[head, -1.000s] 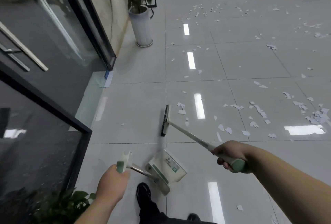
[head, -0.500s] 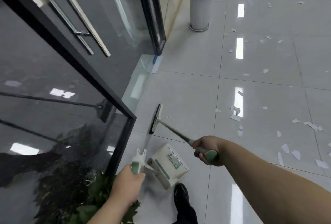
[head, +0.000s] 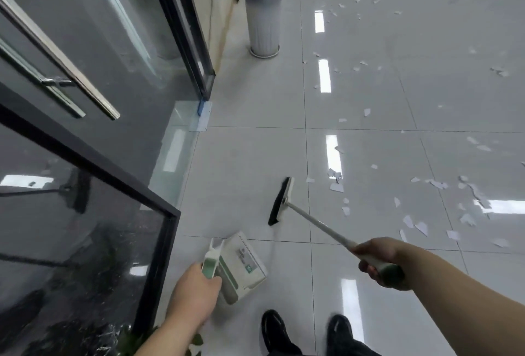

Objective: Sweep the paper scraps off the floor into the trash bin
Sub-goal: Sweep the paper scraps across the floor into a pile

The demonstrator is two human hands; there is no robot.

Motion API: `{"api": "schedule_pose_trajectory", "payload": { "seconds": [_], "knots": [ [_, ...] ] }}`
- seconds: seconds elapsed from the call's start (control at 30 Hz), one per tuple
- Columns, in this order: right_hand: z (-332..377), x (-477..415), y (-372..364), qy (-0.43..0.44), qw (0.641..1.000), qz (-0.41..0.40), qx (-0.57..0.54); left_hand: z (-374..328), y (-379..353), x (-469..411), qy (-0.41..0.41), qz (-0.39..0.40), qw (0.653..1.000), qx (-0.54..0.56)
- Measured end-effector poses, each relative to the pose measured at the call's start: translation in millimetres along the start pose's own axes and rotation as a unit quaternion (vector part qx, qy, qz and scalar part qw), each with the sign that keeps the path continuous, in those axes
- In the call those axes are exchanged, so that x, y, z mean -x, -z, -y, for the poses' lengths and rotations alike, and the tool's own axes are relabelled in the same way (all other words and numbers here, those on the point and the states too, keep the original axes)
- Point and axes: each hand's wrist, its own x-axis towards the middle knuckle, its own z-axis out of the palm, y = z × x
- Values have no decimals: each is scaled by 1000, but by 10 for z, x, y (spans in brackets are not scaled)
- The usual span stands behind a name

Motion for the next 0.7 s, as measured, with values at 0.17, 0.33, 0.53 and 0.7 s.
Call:
{"api": "schedule_pose_trajectory", "payload": {
  "seconds": [0.17,0.33,0.53,0.7],
  "knots": [
    [-169,163,681,21,996,-64,-51,-411,-157,-56,-42,1,999,-20],
    [-32,276,1039,54,991,-77,-92,-839,-338,-110,-77,12,996,-34],
    [590,69,1316,67,988,15,-136,-1484,-623,-278,-67,7,997,-31],
    [1125,-312,1652,52,988,77,-125,-2140,-907,-335,-53,-5,998,-27]
  ]
}}
